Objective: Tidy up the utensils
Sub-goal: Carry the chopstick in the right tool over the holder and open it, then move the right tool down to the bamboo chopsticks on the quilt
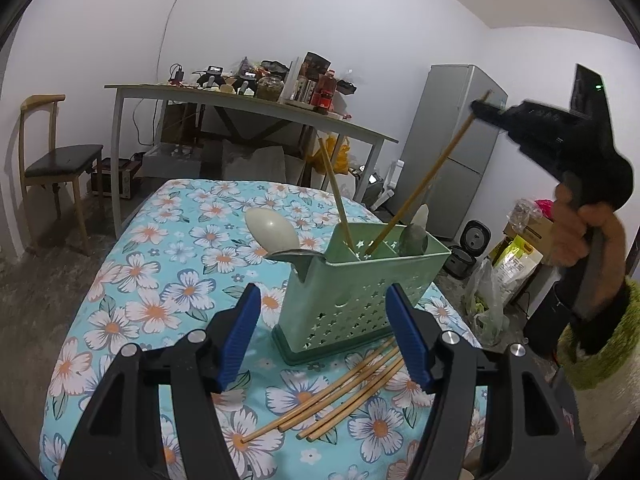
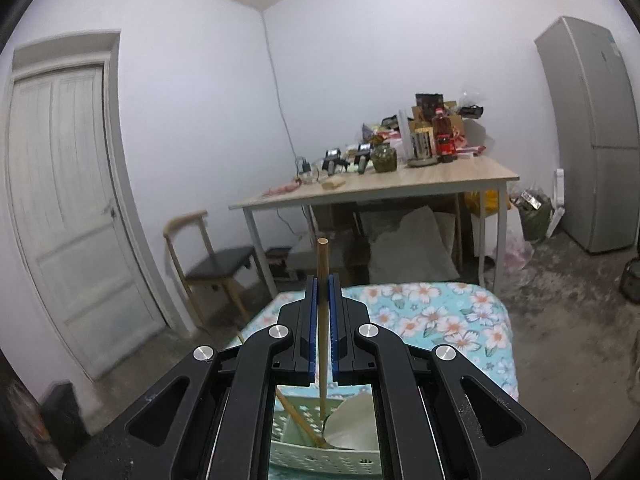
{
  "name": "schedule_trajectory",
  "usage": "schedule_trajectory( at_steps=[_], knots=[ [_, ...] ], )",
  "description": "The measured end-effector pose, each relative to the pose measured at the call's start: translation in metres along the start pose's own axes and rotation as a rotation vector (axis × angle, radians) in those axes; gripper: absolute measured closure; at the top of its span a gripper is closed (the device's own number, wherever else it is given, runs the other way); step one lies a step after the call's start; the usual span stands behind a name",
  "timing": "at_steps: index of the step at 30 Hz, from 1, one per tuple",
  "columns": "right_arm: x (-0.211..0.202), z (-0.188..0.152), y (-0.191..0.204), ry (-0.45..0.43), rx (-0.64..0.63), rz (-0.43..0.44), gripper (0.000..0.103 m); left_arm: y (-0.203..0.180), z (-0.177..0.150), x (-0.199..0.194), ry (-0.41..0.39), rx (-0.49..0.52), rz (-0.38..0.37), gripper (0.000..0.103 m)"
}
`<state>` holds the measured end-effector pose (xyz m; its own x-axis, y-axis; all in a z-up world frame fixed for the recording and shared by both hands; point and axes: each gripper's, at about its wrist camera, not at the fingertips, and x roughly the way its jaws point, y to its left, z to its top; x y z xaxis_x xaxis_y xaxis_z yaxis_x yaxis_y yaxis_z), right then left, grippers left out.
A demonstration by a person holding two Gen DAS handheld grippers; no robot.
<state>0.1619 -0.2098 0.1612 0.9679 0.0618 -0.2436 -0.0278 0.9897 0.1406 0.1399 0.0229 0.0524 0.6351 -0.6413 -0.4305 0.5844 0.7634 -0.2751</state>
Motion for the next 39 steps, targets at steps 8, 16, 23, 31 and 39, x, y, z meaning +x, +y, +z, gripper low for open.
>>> schedule_trajectory(
  at_steps=[8,16,23,31,39],
  knots=[
    [0.012,-0.026,-0.009,0.092,0.057,0.032,0.072,-0.001,0.0,0.002,0.006,0.002,0.003,0.037],
    [-0.026,-0.031,-0.047,0.054,0.222,0.052,0.066,0.001,-0.003,0.008,0.027,-0.006,-0.008,0.036],
    [-0.05,-0.056,-0.074,0.068,0.382,0.054,0.062,-0.006,-0.005,0.015,0.046,0.007,-0.021,0.036],
    [-0.052,-0.088,-0.085,0.15,0.491,0.062,0.048,-0.013,-0.006,0.024,0.071,0.022,-0.023,0.036],
    [-0.044,-0.118,-0.085,0.236,0.565,0.098,0.045,-0.015,-0.009,0.031,0.099,0.019,-0.015,0.035]
  ],
)
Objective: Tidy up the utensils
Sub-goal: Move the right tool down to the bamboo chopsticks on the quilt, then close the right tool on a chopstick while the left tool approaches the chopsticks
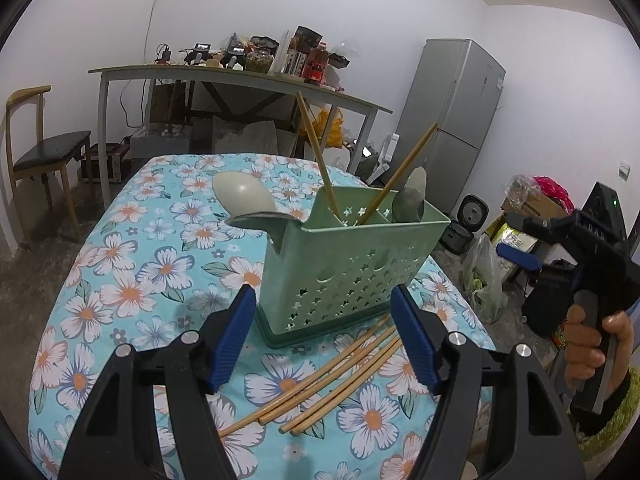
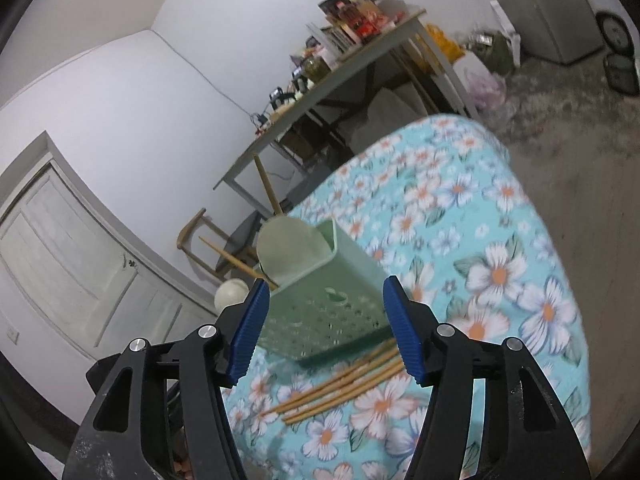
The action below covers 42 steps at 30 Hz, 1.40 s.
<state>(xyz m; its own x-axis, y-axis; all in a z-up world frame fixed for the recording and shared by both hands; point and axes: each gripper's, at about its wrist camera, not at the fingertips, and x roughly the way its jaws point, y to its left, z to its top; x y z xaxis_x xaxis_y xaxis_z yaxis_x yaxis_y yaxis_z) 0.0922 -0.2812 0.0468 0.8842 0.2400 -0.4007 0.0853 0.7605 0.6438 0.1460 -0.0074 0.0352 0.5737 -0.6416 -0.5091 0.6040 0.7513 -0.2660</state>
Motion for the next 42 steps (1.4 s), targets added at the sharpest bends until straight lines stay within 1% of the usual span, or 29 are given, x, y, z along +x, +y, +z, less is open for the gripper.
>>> schedule_trajectory(
  at_steps=[6,11,17,19,22,25,29,32,34,38,42],
  knots=[
    [0.019,-0.017,-0.007,0.085,0.061,0.038,0.045,0.005,-0.001,0.005,0.015,-0.015,0.018,0.035],
    [0.043,-0.034,-0.024,0.173,0.165,0.077,0.046,0.011,-0.004,0.008,0.031,-0.028,0.044,0.035],
    [0.071,-0.053,-0.048,0.266,0.309,0.092,0.057,0.017,-0.006,0.008,0.029,-0.039,0.055,0.035],
    [0.078,-0.057,-0.053,0.288,0.344,0.082,0.061,0.02,-0.007,0.009,0.03,-0.045,0.059,0.035],
    [0.088,-0.067,-0.061,0.321,0.398,0.049,0.065,0.024,-0.008,0.009,0.03,-0.055,0.058,0.035],
    [0.094,-0.074,-0.071,0.334,0.442,0.023,0.071,0.027,-0.009,0.01,0.03,-0.059,0.058,0.035],
    [0.095,-0.078,-0.079,0.316,0.478,0.011,0.078,0.028,-0.01,0.011,0.031,-0.063,0.055,0.035],
    [0.097,-0.078,-0.085,0.301,0.496,0.002,0.085,0.028,-0.01,0.012,0.033,-0.064,0.054,0.035],
    [0.1,-0.081,-0.089,0.296,0.506,-0.002,0.093,0.027,-0.01,0.012,0.033,-0.063,0.053,0.035],
    [0.097,-0.083,-0.095,0.286,0.528,0.006,0.095,0.026,-0.01,0.012,0.033,-0.059,0.054,0.035],
    [0.091,-0.086,-0.093,0.283,0.513,0.006,0.095,0.025,-0.01,0.012,0.035,-0.056,0.053,0.035]
  ],
)
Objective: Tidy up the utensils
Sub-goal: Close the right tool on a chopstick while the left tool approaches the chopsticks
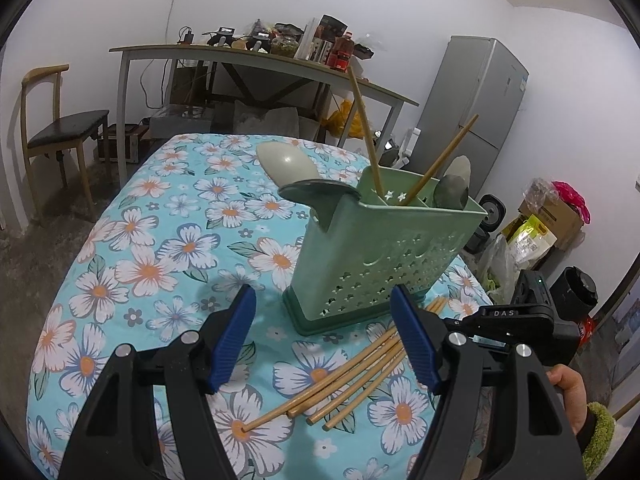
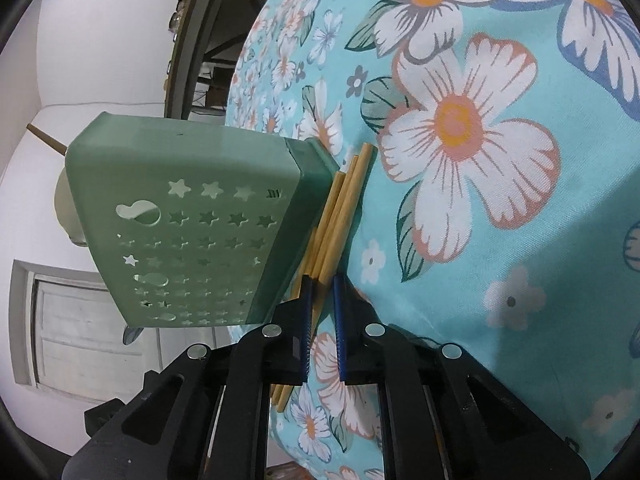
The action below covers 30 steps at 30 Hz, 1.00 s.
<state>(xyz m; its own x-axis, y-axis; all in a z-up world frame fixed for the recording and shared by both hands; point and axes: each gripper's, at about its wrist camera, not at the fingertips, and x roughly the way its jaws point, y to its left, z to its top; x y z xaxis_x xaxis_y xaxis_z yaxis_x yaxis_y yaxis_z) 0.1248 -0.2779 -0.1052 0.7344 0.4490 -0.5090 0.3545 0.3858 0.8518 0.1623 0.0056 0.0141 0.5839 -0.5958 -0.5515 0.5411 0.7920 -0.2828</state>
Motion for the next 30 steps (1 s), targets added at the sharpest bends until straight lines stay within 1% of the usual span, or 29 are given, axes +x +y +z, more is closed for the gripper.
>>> schedule_trajectory(
  at_steps=[5,9,12,15,17,19,21,22,25,27,28,30],
  knots=[
    [0.0,0.002,0.01,0.013,-0.032,-0.026,0.095,-0.005,-0.001,0.002,0.008,0.016,-0.001,0.035],
    [-0.016,0.002,0.012,0.007,-0.047,-0.042,0.095,-0.008,-0.002,0.005,0.018,0.029,-0.003,0.035],
    [-0.033,0.006,0.015,-0.018,-0.069,-0.065,0.095,-0.012,-0.005,0.013,0.066,0.062,-0.03,0.035],
    [-0.049,0.01,0.02,-0.052,-0.112,-0.097,0.095,-0.024,-0.012,0.025,0.125,0.132,-0.059,0.035],
    [-0.052,0.013,0.025,-0.072,-0.144,-0.129,0.095,-0.031,-0.019,0.031,0.146,0.169,-0.072,0.035],
    [-0.046,0.016,0.031,-0.077,-0.171,-0.162,0.094,-0.038,-0.024,0.037,0.167,0.194,-0.09,0.037],
    [-0.032,0.02,0.04,-0.081,-0.225,-0.217,0.093,-0.044,-0.027,0.041,0.176,0.216,-0.103,0.043],
    [-0.024,0.021,0.044,-0.079,-0.255,-0.249,0.093,-0.047,-0.029,0.043,0.182,0.232,-0.109,0.044],
    [-0.006,0.022,0.046,-0.07,-0.304,-0.3,0.092,-0.054,-0.034,0.052,0.209,0.274,-0.127,0.052],
    [0.004,0.022,0.045,-0.063,-0.325,-0.325,0.092,-0.058,-0.038,0.059,0.229,0.297,-0.136,0.062],
    [0.005,0.021,0.045,-0.063,-0.334,-0.333,0.092,-0.061,-0.04,0.063,0.237,0.319,-0.137,0.064],
    [0.006,0.021,0.047,-0.062,-0.357,-0.345,0.092,-0.066,-0.044,0.071,0.25,0.356,-0.137,0.073]
  ],
)
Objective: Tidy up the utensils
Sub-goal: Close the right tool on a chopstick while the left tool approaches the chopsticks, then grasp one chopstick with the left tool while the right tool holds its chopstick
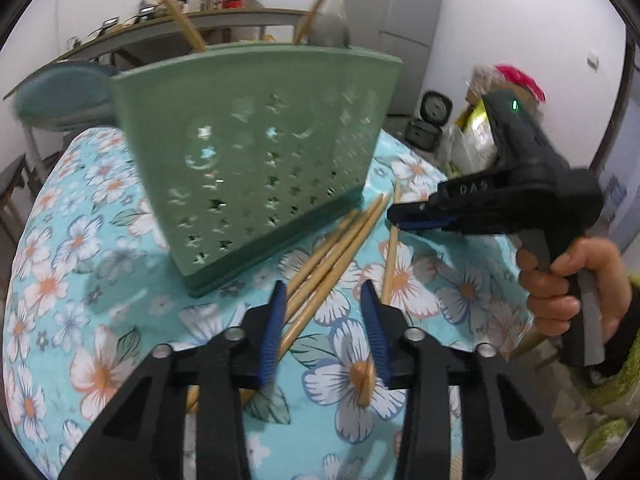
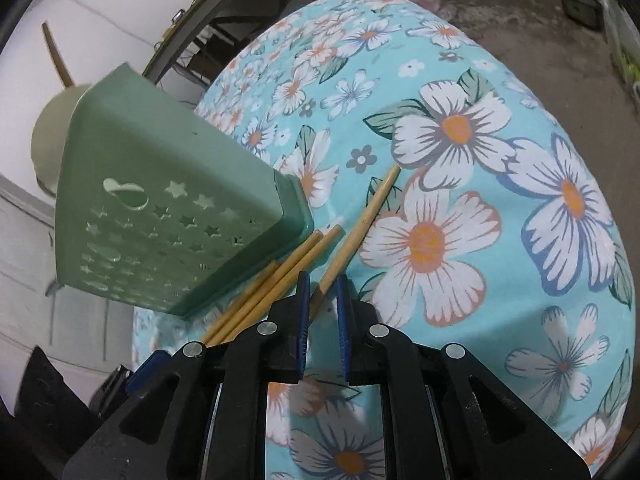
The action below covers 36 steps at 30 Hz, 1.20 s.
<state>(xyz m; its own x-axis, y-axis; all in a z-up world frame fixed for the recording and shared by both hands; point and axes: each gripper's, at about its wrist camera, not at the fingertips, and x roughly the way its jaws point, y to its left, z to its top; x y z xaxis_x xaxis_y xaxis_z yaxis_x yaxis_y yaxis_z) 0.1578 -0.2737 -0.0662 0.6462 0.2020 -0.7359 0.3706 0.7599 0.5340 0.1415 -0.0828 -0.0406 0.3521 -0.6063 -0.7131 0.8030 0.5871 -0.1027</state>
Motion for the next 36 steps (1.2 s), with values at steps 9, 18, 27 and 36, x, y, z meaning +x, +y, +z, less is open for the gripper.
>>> schedule_trajectory(
  at_steps=[9,18,27,36],
  knots=[
    [-0.014,-0.013,-0.011,0.003,-0.017,-0.012,0.092,-0.007,0.004,0.025,0.031,0.038,0.002,0.083],
    [-0.02,-0.015,-0.023,0.006,0.0,0.006,0.092,-0.014,0.011,0.046,0.043,0.068,0.012,0.083],
    [-0.018,-0.015,-0.033,0.01,0.027,0.059,0.092,-0.027,0.012,0.057,0.044,0.072,0.04,0.092],
    [-0.024,-0.022,-0.031,0.051,0.001,0.065,0.092,-0.019,-0.001,0.035,0.089,-0.001,0.013,0.092]
  ],
)
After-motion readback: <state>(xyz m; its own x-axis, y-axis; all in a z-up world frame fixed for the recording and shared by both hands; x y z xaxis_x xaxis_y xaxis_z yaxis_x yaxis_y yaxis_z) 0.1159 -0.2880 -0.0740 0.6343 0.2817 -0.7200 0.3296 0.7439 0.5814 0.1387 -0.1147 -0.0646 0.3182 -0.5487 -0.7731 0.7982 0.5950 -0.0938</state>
